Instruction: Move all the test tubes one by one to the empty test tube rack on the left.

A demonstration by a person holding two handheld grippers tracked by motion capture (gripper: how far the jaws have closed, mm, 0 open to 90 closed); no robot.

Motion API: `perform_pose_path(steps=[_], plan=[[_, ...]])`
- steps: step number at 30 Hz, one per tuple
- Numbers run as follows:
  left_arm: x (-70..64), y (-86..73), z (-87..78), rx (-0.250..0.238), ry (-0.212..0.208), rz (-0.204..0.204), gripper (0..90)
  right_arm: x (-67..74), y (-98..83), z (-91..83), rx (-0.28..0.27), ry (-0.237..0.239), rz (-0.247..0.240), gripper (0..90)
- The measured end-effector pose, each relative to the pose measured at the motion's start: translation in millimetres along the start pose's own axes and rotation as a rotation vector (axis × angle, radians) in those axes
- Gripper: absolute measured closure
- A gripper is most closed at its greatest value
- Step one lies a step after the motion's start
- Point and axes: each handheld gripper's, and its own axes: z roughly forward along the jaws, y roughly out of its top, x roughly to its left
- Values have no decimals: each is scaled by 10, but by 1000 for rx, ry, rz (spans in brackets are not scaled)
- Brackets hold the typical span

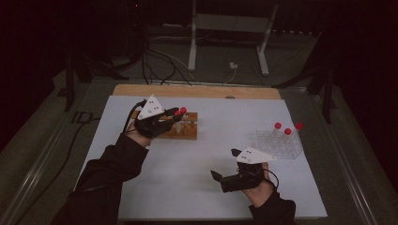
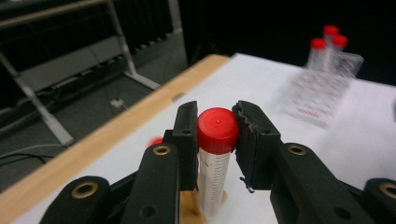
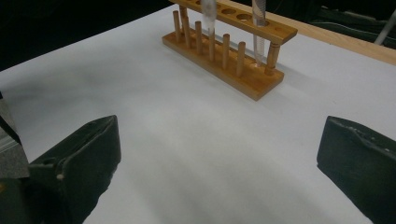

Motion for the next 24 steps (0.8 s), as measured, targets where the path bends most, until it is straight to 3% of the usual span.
perform_pose_path(steps=[9, 14, 24], plan=[[167, 55, 157, -17, 73, -26, 719, -31, -3, -23, -10, -2, 4, 0], [240, 9, 244, -26, 113, -41, 719, -35, -3, -28, -7, -1, 1, 0], [366, -162, 379, -31, 150, -102, 719, -59, -12, -40, -8, 2, 5, 0]])
